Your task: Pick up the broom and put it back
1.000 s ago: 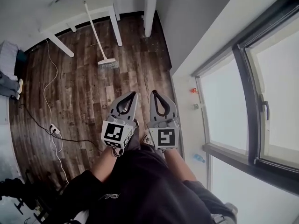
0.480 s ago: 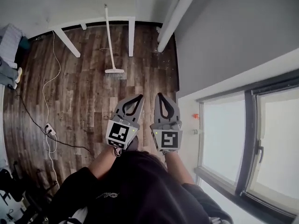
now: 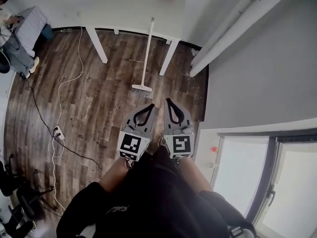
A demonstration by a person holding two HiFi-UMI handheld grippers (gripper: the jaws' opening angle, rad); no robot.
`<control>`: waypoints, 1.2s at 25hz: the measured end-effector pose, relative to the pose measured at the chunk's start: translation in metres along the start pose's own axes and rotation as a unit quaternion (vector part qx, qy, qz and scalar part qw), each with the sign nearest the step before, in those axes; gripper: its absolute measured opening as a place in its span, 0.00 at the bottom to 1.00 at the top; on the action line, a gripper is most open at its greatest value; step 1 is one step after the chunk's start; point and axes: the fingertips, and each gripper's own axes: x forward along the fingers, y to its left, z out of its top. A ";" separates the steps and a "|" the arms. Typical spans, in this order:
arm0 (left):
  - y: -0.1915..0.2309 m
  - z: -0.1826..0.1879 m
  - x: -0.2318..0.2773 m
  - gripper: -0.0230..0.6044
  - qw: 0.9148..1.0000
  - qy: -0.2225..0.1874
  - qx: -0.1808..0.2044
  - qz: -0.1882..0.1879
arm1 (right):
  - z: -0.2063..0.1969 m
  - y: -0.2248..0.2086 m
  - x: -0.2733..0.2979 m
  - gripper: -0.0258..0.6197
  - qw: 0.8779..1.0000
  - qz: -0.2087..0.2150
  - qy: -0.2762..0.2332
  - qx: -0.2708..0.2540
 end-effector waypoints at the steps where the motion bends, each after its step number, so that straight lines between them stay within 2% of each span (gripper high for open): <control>1: 0.011 0.001 0.001 0.04 1.000 -0.002 0.001 0.011 | -0.002 0.001 0.011 0.07 1.000 0.008 -0.003 -0.004; 8: 0.086 -0.008 0.008 0.04 0.996 0.004 -0.023 0.086 | -0.015 0.014 0.095 0.07 0.998 0.065 0.001 0.007; 12: 0.118 -0.008 0.038 0.04 0.993 0.006 -0.027 0.115 | -0.004 0.000 0.155 0.07 0.995 0.094 -0.023 0.006; 16: 0.161 -0.011 0.074 0.04 0.988 0.020 -0.042 0.150 | -0.019 -0.013 0.213 0.07 0.993 0.120 -0.009 0.017; 25: 0.240 -0.058 0.160 0.04 0.971 0.077 -0.086 0.212 | -0.114 -0.069 0.324 0.07 0.987 0.141 0.068 0.038; 30: 0.263 -0.085 0.199 0.04 0.963 0.110 -0.090 0.228 | -0.202 -0.095 0.384 0.07 0.984 0.134 0.114 0.038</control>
